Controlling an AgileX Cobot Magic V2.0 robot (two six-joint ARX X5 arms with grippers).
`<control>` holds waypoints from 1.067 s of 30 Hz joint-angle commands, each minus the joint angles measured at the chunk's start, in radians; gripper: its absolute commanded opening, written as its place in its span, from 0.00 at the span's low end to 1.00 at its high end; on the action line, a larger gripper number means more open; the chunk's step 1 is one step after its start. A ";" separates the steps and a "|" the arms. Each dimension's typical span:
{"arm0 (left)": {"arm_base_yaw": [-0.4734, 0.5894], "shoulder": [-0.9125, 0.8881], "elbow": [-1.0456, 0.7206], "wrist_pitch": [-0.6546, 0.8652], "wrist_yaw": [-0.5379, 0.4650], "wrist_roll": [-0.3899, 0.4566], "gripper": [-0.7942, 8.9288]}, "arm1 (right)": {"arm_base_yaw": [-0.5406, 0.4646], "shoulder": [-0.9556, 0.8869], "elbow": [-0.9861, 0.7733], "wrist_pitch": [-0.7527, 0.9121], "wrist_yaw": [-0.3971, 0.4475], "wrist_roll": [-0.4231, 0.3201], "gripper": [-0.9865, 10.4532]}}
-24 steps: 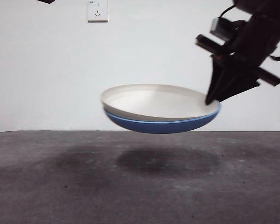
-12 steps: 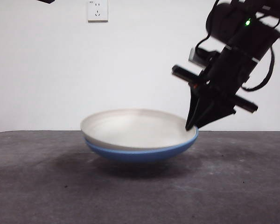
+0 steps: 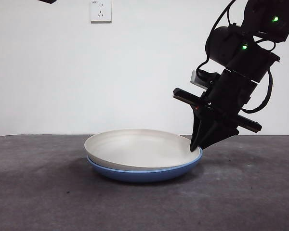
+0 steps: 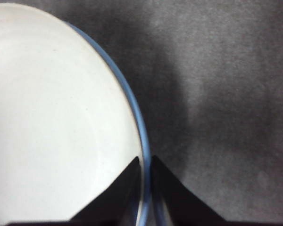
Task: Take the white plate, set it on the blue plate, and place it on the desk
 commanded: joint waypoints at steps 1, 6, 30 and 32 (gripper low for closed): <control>-0.006 0.006 0.010 0.007 0.004 0.004 0.40 | 0.006 0.032 0.026 0.013 -0.004 0.014 0.09; -0.006 0.006 0.010 -0.008 0.004 0.005 0.40 | 0.006 0.034 0.026 0.012 -0.004 0.014 0.12; -0.006 0.006 0.010 -0.019 0.004 0.005 0.40 | 0.009 -0.340 0.026 -0.204 -0.011 -0.112 0.30; -0.006 0.006 0.010 -0.018 0.004 0.005 0.40 | 0.014 -0.405 0.026 -0.262 -0.012 -0.144 0.30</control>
